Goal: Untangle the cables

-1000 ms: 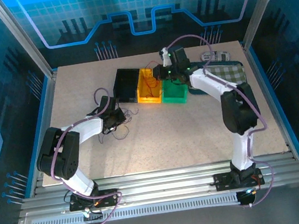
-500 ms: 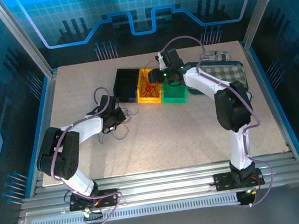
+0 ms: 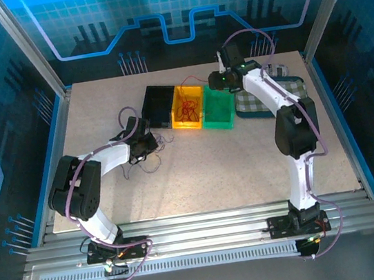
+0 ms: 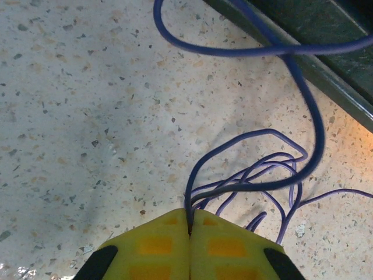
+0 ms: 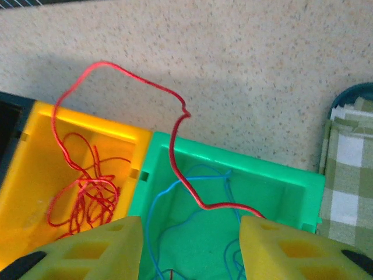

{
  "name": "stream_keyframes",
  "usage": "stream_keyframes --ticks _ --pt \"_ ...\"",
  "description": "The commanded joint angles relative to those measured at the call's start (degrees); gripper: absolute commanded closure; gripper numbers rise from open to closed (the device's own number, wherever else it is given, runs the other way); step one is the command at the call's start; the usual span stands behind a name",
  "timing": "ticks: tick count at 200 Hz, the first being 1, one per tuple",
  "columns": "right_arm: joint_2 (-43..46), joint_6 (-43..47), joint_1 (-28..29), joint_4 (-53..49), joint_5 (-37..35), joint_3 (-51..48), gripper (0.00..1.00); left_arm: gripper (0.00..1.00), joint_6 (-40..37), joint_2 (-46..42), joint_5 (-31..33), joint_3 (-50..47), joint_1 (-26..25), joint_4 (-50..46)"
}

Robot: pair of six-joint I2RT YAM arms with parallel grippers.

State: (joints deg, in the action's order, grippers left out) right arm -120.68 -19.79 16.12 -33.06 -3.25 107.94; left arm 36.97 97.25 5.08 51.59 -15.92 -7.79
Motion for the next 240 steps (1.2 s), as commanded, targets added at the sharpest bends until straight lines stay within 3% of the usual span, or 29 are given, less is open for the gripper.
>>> stream_keyframes --ticks 1,49,95,144,194,240 --pt "-2.97 2.69 0.05 -3.84 -0.1 3.56 0.54 1.0 -1.17 1.23 -1.0 1.82 -0.07 -1.94" --pt "-7.98 3.36 0.06 -5.29 1.33 9.81 0.56 1.0 -1.09 1.58 -0.37 2.33 -0.07 -2.82" --pt "-11.01 3.64 0.05 -5.79 2.6 13.24 0.69 1.0 -1.25 2.3 0.1 3.38 -0.07 -3.94" --pt "-12.28 3.52 0.05 -5.14 3.86 14.32 0.76 1.0 -1.4 2.42 0.47 4.3 -0.03 -5.07" --pt "-9.88 3.8 0.23 -3.15 4.35 12.8 0.97 1.0 -1.37 3.23 0.56 5.1 0.01 -5.84" --pt "-2.11 4.94 3.64 1.16 8.38 5.83 0.98 1.0 -1.04 4.33 -0.66 5.71 0.01 -5.4"
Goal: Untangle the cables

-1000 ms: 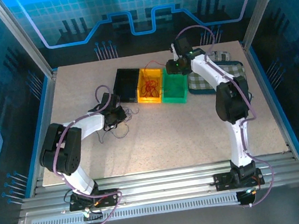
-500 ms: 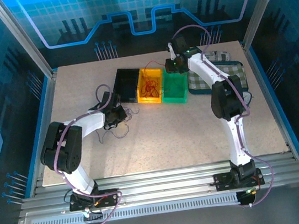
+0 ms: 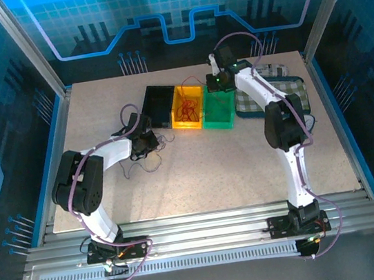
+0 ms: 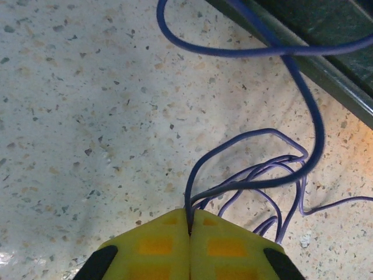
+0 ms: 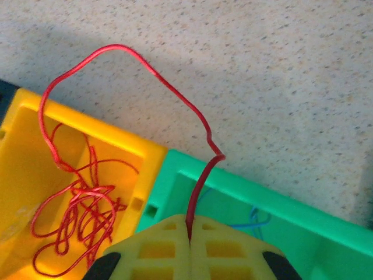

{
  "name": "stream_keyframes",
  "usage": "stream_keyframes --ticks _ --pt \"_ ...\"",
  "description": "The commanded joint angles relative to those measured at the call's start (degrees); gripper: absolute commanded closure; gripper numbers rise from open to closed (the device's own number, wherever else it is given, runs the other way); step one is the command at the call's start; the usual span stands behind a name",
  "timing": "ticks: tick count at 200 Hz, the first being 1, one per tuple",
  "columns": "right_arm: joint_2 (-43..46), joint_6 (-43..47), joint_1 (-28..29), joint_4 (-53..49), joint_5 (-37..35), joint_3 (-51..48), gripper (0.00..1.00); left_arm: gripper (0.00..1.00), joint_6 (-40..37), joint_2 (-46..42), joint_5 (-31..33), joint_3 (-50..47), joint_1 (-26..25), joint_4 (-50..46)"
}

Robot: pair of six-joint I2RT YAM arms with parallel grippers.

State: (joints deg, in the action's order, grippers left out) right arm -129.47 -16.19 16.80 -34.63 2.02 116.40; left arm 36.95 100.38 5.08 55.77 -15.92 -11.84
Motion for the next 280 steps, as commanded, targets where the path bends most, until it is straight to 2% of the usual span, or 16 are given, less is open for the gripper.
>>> stream_keyframes --ticks 1,60,90,137,236,280 --pt "6.86 1.38 3.1 2.82 3.1 -2.83 0.98 1.0 -1.01 1.3 -0.72 1.54 0.01 -1.31" --pt "13.24 2.43 7.41 4.7 0.73 -10.6 0.99 1.0 -1.04 2.21 -1.57 1.89 0.01 -0.84" --pt "14.22 2.06 8.22 2.54 4.25 -12.5 0.99 1.0 -1.09 2.54 -1.98 1.89 0.01 -0.82" --pt "13.73 0.39 9.6 -2.3 13.95 -13.01 0.99 1.0 -0.83 3.34 -2.27 2.23 -0.01 -0.62" --pt "11.93 -5.65 10.82 -3.11 22.35 -17.58 0.99 1.0 -1.07 3.96 -2.73 2.42 -0.05 -0.65" --pt "6.74 -8.22 10.3 -4.21 23.21 -11.16 0.99 1.0 -0.92 3.79 -2.68 2.24 0.01 -0.51"
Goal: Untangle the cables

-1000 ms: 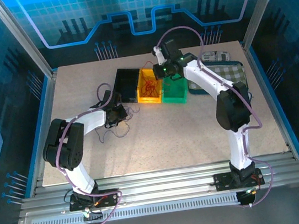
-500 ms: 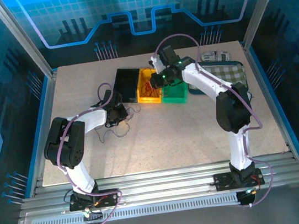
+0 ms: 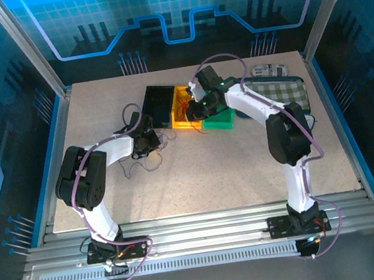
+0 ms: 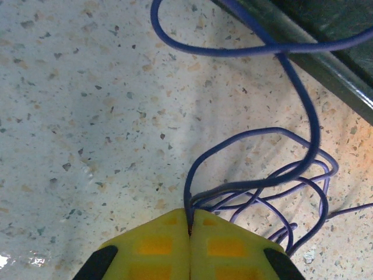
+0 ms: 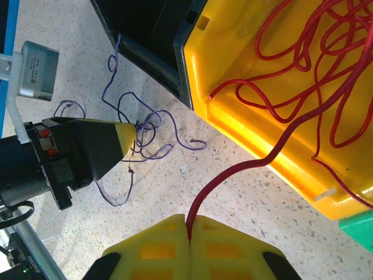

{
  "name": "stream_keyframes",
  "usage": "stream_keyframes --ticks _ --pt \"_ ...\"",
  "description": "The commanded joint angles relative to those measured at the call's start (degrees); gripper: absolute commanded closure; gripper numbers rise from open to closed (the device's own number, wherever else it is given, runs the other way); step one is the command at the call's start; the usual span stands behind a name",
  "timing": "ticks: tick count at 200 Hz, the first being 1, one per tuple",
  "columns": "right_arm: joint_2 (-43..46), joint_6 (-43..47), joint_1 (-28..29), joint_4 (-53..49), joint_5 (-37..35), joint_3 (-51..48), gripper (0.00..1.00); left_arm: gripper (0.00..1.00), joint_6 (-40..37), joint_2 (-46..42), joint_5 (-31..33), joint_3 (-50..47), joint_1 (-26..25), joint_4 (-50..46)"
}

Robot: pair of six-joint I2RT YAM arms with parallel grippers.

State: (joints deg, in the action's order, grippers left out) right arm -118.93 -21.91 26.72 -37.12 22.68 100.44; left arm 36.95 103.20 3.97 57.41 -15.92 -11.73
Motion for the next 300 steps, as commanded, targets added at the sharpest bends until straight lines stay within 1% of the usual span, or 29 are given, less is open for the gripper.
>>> stream_keyframes --ticks 1,26,65,102,146,177,207,227,300 --pt "-4.0 -2.59 0.28 -1.85 2.51 5.09 0.99 1.0 -0.92 1.0 -1.58 0.6 0.01 -0.6" --pt "-10.26 -5.95 -1.33 -4.71 2.44 14.27 0.99 1.0 -0.91 0.69 -1.17 0.25 -0.03 -0.58" --pt "-20.09 -8.19 -2.51 -9.03 -2.28 28.21 0.97 1.0 -0.97 0.2 -0.3 0.02 -0.03 -0.84" --pt "-25.89 -7.47 -2.25 -12.29 -10.32 37.51 0.96 1.0 -0.98 0.26 -0.01 0.14 0.0 -1.19" --pt "-27.84 -5.89 -0.79 -11.28 -17.86 38.76 0.93 1.0 -0.73 0.76 0.07 0.64 0.01 -1.55" --pt "-30.22 -2.41 1.73 -14.04 -23.2 40.87 0.92 1.0 -0.83 1.52 -0.21 1.3 -0.06 -1.79" --pt "-31.95 0.3 3.4 -17.82 -29.81 42.47 0.92 1.0 -1.09 2.0 -0.6 1.83 -0.07 -1.92" --pt "-32.23 0.85 3.43 -19.09 -31.29 42.38 0.92 1.0 -1.18 2.27 -0.65 2.09 -0.07 -2.07" --pt "-33.29 2.7 3.68 -20.71 -31.81 40.92 0.91 1.0 -1.39 2.43 -0.68 2.45 -0.07 -2.18"
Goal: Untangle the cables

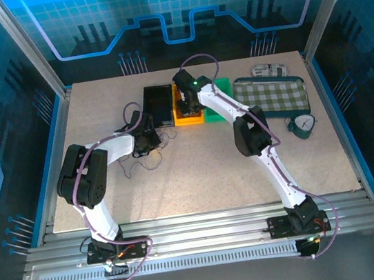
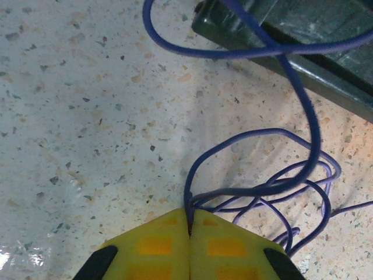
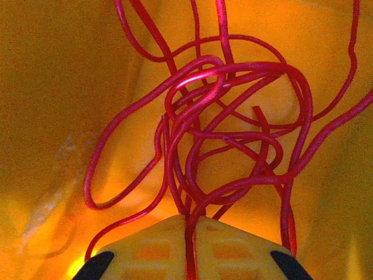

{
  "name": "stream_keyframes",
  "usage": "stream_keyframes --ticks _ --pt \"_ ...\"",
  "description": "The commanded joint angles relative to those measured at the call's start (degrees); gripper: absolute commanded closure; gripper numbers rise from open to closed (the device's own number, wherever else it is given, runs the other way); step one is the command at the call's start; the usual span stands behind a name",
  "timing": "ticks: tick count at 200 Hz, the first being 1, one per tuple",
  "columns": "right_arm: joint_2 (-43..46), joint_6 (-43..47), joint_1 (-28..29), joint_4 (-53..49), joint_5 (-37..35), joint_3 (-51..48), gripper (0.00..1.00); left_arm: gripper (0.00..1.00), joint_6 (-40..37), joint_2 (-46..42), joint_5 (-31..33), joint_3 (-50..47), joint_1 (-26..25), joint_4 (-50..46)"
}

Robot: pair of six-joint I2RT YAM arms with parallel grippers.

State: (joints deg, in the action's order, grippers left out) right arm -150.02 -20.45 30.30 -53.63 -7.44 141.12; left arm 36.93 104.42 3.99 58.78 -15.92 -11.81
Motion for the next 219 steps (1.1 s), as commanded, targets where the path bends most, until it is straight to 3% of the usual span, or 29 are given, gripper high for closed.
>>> stream_keyframes --ticks 1,98,153,219 --pt "-2.17 1.26 0.1 -4.29 -1.74 0.22 0.91 1.0 -1.35 1.21 -0.72 1.07 -0.07 -2.08" --pt "0.07 1.73 0.02 -6.23 -6.07 -9.35 0.87 1.0 -1.31 1.88 -1.62 1.38 -0.16 -1.89" --pt "0.6 1.64 -0.45 -5.55 -4.51 -11.48 0.82 1.0 -2.01 2.45 -2.67 1.9 -0.16 -1.64" --pt "8.93 2.85 -0.49 5.64 -1.63 -13.91 0.68 1.0 -2.47 2.54 -3.21 1.95 -0.25 -1.35"
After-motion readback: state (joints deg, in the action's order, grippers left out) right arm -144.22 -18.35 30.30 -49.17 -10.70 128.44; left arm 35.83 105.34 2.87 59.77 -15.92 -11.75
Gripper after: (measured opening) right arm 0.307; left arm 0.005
